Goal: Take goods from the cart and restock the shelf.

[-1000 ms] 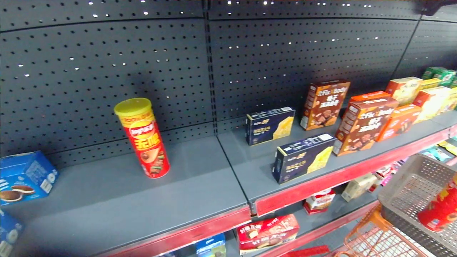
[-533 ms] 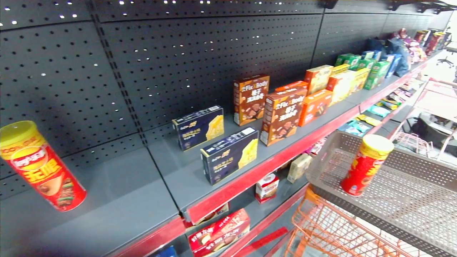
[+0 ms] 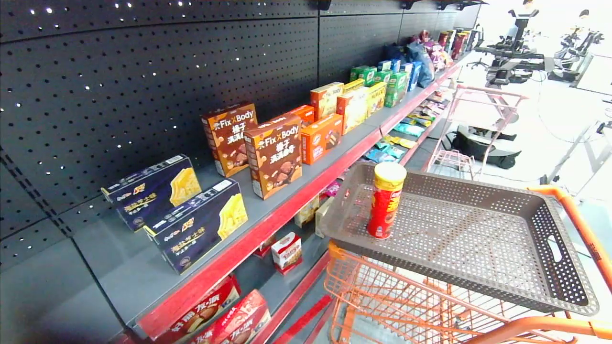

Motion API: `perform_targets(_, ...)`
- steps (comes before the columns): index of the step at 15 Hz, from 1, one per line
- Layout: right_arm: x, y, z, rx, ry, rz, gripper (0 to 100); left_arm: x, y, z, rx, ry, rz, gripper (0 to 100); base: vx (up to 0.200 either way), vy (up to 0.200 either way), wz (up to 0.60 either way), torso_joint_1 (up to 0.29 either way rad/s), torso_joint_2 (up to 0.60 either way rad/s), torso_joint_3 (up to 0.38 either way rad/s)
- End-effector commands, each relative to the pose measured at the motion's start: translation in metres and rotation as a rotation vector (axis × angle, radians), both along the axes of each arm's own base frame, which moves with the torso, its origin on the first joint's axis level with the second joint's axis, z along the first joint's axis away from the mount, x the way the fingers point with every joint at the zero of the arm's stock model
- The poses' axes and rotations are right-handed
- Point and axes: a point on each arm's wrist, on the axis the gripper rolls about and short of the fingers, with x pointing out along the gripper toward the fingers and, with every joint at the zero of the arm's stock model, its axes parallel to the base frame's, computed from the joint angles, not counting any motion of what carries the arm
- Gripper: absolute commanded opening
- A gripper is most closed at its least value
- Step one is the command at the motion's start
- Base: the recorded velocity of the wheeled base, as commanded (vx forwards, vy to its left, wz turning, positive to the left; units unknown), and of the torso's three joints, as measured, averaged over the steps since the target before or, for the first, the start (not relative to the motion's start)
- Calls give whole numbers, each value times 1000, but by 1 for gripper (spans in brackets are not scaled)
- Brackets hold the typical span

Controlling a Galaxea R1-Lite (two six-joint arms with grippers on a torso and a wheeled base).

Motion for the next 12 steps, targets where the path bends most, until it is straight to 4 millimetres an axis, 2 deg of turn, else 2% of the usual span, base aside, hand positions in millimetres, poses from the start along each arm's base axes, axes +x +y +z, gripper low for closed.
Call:
perform_targets(1,0,0,0,-1,1,0,100,0,0,0,-1,1,0,100,0,0,0,0,0,0)
perform_targets(9,0,0,0,1,1,-1,100,0,0,0,-1,1,1,100,0,0,0,0,0,0)
perform_targets(12,0,0,0,1,1,2,100,0,0,0,-1,1,1,100,0,0,600,1,2,-1)
